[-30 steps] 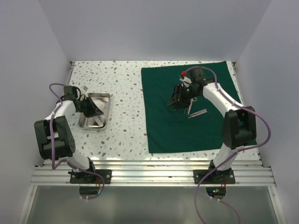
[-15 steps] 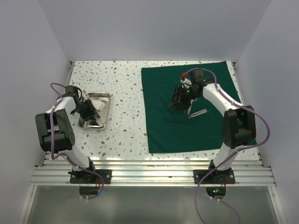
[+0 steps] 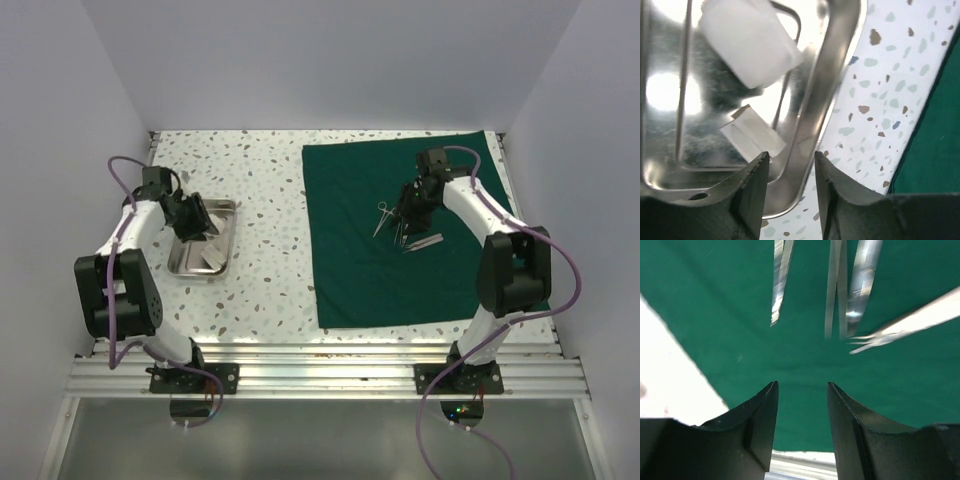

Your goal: Prepare the surgical pack

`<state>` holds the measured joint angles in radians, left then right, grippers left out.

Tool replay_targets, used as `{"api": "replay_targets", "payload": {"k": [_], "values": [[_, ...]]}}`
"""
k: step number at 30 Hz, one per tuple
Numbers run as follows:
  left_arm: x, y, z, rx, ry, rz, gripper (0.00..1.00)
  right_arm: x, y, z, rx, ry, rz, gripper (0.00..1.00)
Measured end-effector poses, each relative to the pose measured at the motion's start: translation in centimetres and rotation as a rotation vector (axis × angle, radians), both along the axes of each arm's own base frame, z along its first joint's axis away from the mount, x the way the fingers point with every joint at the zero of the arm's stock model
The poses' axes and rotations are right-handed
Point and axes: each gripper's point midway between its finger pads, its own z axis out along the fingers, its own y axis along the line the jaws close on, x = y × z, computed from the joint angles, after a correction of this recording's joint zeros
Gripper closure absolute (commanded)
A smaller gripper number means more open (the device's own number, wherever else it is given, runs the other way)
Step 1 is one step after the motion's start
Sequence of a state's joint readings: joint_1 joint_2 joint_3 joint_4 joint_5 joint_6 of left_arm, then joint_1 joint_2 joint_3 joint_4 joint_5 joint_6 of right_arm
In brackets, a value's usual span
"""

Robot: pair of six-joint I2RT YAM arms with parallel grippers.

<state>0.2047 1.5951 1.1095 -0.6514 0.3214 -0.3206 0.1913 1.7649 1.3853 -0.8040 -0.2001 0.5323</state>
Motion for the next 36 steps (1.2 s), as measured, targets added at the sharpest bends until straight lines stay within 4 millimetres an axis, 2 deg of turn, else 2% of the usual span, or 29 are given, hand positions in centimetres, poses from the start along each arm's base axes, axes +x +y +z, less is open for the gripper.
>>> {"api": "replay_targets", "payload": {"k": [3, 8, 11, 15, 18, 21, 25, 26, 27, 30, 34, 36], "values": [[0.5, -3.0, 0.7, -0.003, -0.027, -0.091, 0.5, 0.7, -2.5, -0.3, -0.097, -0.004, -0.084, 0.54], [0.3, -8.9, 1.7, -0.064, -0.06, -0.262, 0.48, 1.4, -5.9, -0.5, -0.192, 0.01, -0.221, 0.57], [0.4, -10.4, 2.4, -0.099, -0.086, -0.312, 0.48, 1.6, -7.5, -1.2, -0.216, 0.029, -0.291, 0.57], [0.9, -11.2, 3.1, -0.135, -0.118, -0.346, 0.48, 1.6, -8.3, -3.4, -0.238, 0.092, -0.341, 0.59], [1.0, -11.5, 3.1, -0.151, -0.123, -0.361, 0.48, 1.2, -8.3, -5.5, -0.251, 0.153, -0.359, 0.59], [0.9, -11.8, 3.0, -0.166, -0.119, -0.371, 0.48, 1.0, -8.2, -6.7, -0.255, 0.189, -0.373, 0.6], [0.8, -12.0, 2.9, -0.179, -0.116, -0.378, 0.48, 1.0, -8.1, -7.0, -0.252, 0.197, -0.392, 0.67], [0.8, -12.0, 2.9, -0.18, -0.116, -0.38, 0.48, 1.0, -8.1, -7.0, -0.251, 0.198, -0.395, 0.71], [0.8, -12.0, 3.0, -0.181, -0.116, -0.38, 0.48, 1.0, -8.1, -7.0, -0.251, 0.199, -0.398, 0.79], [0.8, -12.1, 3.0, -0.183, -0.117, -0.381, 0.48, 0.9, -8.1, -7.4, -0.253, 0.208, -0.406, 0.9], [0.8, -12.2, 3.0, -0.19, -0.115, -0.384, 0.47, 0.9, -8.2, -7.4, -0.26, 0.211, -0.408, 0.91], [0.7, -12.2, 2.9, -0.196, -0.112, -0.387, 0.47, 0.9, -8.2, -7.4, -0.26, 0.211, -0.408, 0.85]]}}
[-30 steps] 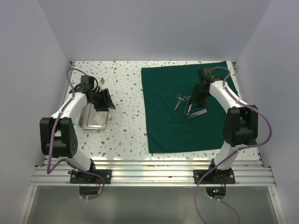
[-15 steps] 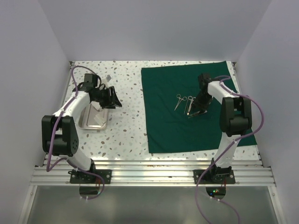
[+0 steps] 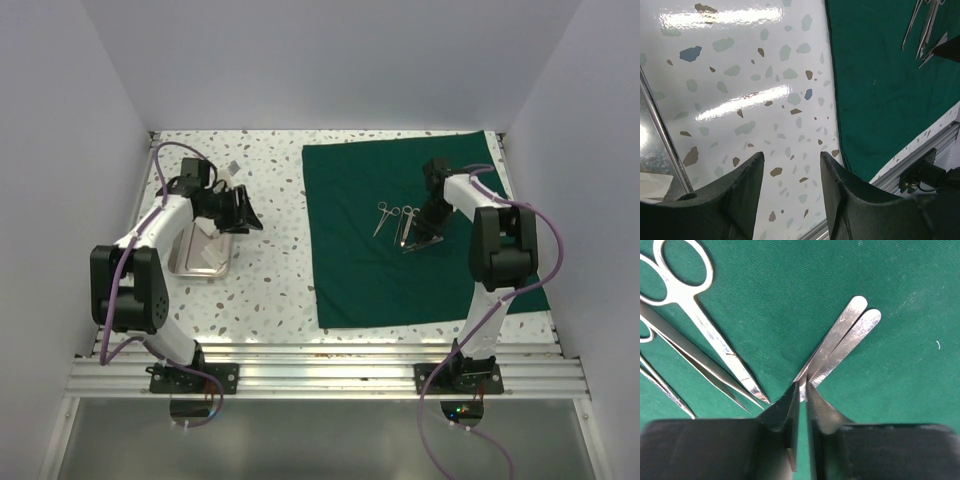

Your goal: Prepare the surgical pack

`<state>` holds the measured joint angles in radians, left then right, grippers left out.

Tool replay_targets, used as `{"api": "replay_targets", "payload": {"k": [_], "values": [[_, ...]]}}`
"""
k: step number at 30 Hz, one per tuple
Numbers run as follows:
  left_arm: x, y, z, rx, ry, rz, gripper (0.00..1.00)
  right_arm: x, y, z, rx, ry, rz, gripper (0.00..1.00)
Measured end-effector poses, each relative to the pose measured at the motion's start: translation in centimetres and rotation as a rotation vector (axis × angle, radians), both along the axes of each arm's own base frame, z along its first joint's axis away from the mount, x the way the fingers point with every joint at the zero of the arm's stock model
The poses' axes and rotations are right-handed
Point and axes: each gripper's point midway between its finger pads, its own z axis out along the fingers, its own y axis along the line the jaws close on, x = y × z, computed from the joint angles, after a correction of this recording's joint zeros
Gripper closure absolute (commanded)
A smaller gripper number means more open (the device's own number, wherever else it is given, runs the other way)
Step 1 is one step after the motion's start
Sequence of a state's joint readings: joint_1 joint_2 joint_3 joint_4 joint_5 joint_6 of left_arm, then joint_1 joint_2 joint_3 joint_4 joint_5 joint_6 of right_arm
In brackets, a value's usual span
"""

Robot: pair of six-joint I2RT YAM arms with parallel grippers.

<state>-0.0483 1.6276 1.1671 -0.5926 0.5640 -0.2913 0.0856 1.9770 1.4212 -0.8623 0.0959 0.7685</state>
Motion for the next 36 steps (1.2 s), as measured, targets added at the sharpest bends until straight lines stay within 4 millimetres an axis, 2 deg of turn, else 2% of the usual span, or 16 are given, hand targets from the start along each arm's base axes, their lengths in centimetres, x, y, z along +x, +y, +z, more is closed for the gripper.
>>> {"api": "replay_targets", "payload": {"k": [6, 10, 13, 16, 17, 20, 23, 26, 29, 31, 33, 36], "values": [[0.0, -0.3, -0.3, -0.014, 0.014, -0.009, 0.47, 0.0, 0.0, 0.0, 0.0, 0.0, 0.006, 0.66], [-0.1, -0.5, -0.2, -0.021, 0.014, -0.017, 0.47, 0.0, 0.0, -0.1, 0.0, -0.002, 0.008, 0.65], [-0.2, -0.7, -0.2, -0.026, 0.015, -0.023, 0.47, -0.1, 0.0, -0.3, 0.001, -0.001, 0.008, 0.68], [-0.2, -0.7, -0.2, -0.027, 0.016, -0.024, 0.47, -0.1, 0.0, -0.6, 0.001, 0.003, 0.01, 0.78], [-0.2, -0.8, -0.2, -0.027, 0.016, -0.025, 0.47, -0.1, 0.0, -0.7, 0.0, 0.007, 0.011, 0.85], [-0.2, -1.1, -0.1, -0.027, 0.012, -0.034, 0.46, 0.0, -0.1, -0.6, 0.0, 0.005, 0.011, 0.95], [-0.1, -1.6, 0.3, -0.03, 0.002, -0.05, 0.45, 0.0, -0.2, -0.4, -0.006, 0.004, 0.018, 1.0], [0.0, -2.4, 0.7, -0.042, -0.007, -0.071, 0.43, 0.4, -0.5, 0.9, -0.023, -0.014, 0.042, 1.0], [0.0, -3.5, 1.2, -0.073, -0.017, -0.1, 0.41, 1.3, -0.4, 3.4, -0.021, -0.08, 0.087, 1.0], [0.1, -4.5, 1.8, -0.111, -0.025, -0.115, 0.39, 2.0, 0.3, 5.2, 0.019, -0.144, 0.133, 1.0], [0.3, -5.4, 2.5, -0.158, -0.035, -0.124, 0.38, 2.8, 1.9, 6.9, 0.097, -0.224, 0.204, 1.0], [1.0, -6.6, 4.0, -0.251, -0.052, -0.121, 0.37, 3.7, 6.3, 9.3, 0.25, -0.341, 0.361, 1.0]]}}
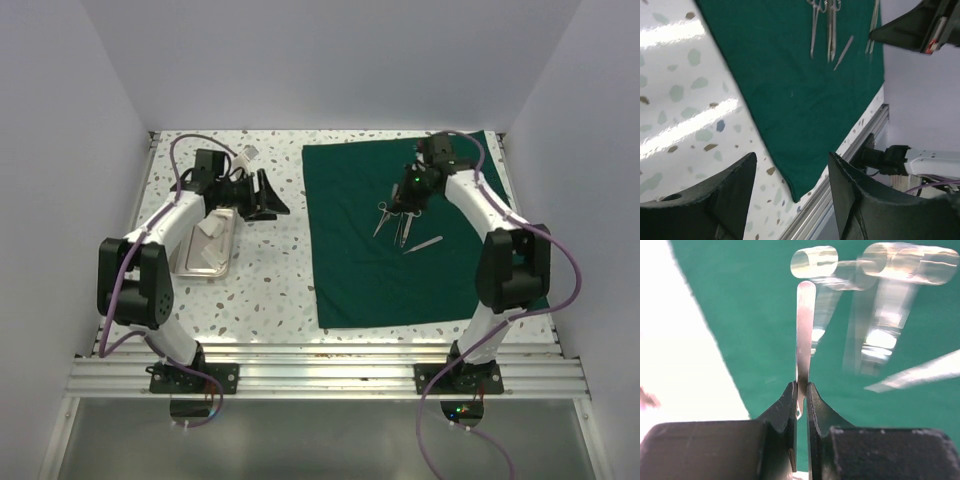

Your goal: Prepare the surgical pack

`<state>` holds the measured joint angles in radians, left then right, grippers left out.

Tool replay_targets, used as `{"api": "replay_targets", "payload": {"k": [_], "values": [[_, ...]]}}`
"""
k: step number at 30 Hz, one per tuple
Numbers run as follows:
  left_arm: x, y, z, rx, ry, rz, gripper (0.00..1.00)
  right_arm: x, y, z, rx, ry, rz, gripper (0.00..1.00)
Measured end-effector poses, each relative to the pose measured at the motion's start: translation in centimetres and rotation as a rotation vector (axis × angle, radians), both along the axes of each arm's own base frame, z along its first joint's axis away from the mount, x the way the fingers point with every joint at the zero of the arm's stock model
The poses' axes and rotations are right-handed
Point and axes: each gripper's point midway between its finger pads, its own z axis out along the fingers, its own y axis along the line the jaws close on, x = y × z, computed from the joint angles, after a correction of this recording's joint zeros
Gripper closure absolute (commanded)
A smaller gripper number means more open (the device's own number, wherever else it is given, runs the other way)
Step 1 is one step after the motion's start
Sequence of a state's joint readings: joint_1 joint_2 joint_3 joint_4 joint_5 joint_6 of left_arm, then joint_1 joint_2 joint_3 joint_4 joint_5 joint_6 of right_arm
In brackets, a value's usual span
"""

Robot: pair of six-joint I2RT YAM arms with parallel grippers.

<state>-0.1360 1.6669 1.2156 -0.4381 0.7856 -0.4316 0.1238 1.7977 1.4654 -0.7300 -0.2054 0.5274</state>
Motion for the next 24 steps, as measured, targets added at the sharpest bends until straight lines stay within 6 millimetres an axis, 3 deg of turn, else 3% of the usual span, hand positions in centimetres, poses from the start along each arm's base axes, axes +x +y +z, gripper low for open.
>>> {"api": "replay_targets", "payload": {"k": [3, 7, 10, 13, 24], "values": [[0.7, -0.9, 1.3, -0.076, -0.008, 0.005, 0.37, -0.4, 6.1, 1.4, 0.107, -0.08, 0.192, 1.0], [1.3, -1.7, 2.5, -0.14, -0.008, 0.017, 0.37, -3.7, 14.8, 2.4, 0.234, -0.126, 0.443, 1.0], [1.3, -2.2, 2.9, -0.16, 0.003, 0.021, 0.38, -5.8, 18.7, 3.3, 0.296, -0.151, 0.556, 1.0], [1.1, -2.8, 3.1, -0.168, 0.01, 0.016, 0.39, -6.4, 20.6, 4.1, 0.335, -0.18, 0.602, 1.0], [0.4, -4.8, 2.7, -0.173, 0.045, -0.003, 0.46, -8.8, 24.4, 4.9, 0.37, -0.208, 0.684, 1.0]]}}
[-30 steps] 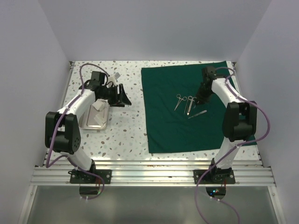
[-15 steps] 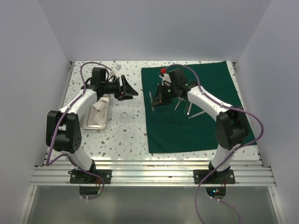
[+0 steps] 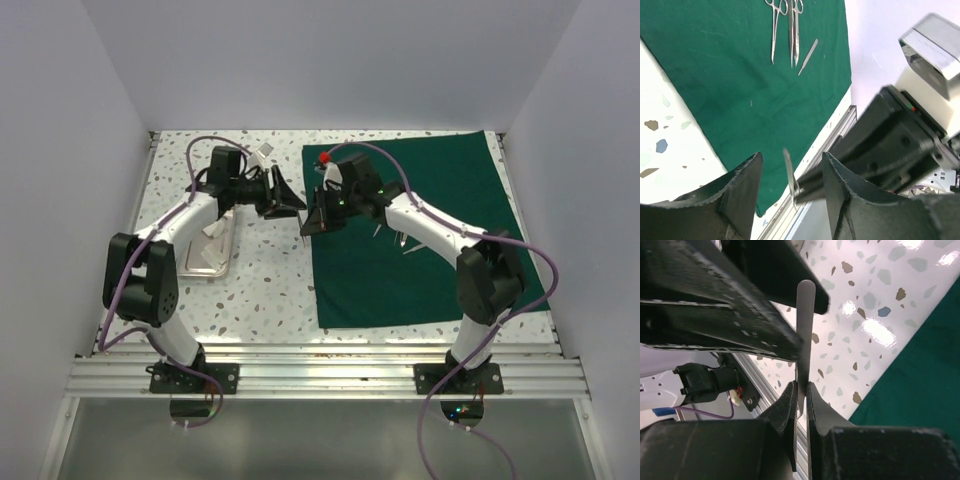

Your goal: Prepare the surgical pack

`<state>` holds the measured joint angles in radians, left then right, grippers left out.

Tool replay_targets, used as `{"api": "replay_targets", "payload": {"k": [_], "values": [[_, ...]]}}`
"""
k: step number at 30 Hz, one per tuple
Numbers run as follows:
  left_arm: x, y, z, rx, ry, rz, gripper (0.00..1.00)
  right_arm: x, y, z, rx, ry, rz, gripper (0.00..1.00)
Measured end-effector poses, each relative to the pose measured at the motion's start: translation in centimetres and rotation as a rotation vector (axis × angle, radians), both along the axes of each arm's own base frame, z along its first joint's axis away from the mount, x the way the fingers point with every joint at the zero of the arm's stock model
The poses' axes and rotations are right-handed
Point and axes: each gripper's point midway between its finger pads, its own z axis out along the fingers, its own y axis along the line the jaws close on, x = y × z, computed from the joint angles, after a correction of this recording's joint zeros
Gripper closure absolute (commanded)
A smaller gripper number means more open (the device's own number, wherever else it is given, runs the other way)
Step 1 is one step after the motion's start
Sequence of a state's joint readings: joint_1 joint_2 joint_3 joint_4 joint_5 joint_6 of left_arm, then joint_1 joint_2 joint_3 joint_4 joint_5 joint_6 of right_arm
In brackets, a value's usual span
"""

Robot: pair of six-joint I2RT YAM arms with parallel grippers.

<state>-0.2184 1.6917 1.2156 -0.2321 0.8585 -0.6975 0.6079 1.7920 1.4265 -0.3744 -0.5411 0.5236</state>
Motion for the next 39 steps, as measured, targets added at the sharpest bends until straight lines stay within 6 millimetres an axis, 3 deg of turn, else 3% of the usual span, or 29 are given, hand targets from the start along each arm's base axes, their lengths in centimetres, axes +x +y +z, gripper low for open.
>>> {"api": "replay_targets", "payload": {"k": [3, 5, 6, 7, 8, 10, 13, 16, 18, 22, 26, 31, 34, 39], "values": [[-0.2, -0.4, -0.6, 0.006, 0.013, -0.009, 0.53, -0.4, 0.5, 0.1, 0.002, -0.003, 0.014, 1.0], [-0.2, -0.5, -1.1, 0.012, 0.028, -0.01, 0.64, -0.4, 0.6, 0.4, 0.004, -0.008, 0.015, 1.0], [-0.2, -0.6, -1.3, 0.016, 0.037, -0.013, 0.81, -0.3, 0.6, 0.5, 0.007, -0.013, 0.014, 1.0], [-0.3, -0.6, -1.7, 0.02, 0.05, -0.014, 0.89, -0.2, 0.7, 0.7, 0.008, -0.017, 0.012, 0.98], [-0.2, -0.6, -1.8, 0.023, 0.053, -0.017, 1.0, -0.1, 0.6, 0.6, -0.001, -0.016, 0.006, 0.87], [-0.2, -0.7, -1.6, 0.028, 0.066, -0.025, 1.0, -0.1, 0.4, 0.1, -0.022, -0.005, 0.0, 0.58], [0.9, 0.0, -2.1, 0.121, 0.024, -0.019, 1.0, -0.1, 0.3, 0.2, -0.05, 0.003, 0.003, 0.4], [2.2, 2.5, -2.8, 0.226, 0.005, 0.025, 1.0, 0.9, -0.7, 0.4, -0.072, -0.003, -0.029, 0.38], [3.0, 5.5, -3.6, 0.313, 0.008, 0.083, 1.0, 1.8, -2.4, -0.2, -0.098, 0.019, -0.077, 0.38], [4.4, 13.1, -5.3, 0.544, 0.029, 0.232, 1.0, 4.3, -7.7, -2.2, -0.159, 0.088, -0.213, 0.38], [3.8, 19.6, -6.2, 0.799, 0.057, 0.336, 1.0, 5.0, -12.5, -4.2, -0.232, 0.171, -0.322, 0.38], [1.9, 22.6, -7.3, 0.999, 0.119, 0.333, 1.0, 4.5, -13.8, -5.6, -0.284, 0.222, -0.334, 0.37], [1.5, 23.3, -8.3, 1.045, 0.148, 0.317, 1.0, 4.2, -14.6, -6.4, -0.305, 0.261, -0.346, 0.37], [0.4, 23.6, -11.8, 1.077, 0.234, 0.253, 1.0, 4.8, -18.5, -7.4, -0.38, 0.306, -0.459, 0.36]]}}
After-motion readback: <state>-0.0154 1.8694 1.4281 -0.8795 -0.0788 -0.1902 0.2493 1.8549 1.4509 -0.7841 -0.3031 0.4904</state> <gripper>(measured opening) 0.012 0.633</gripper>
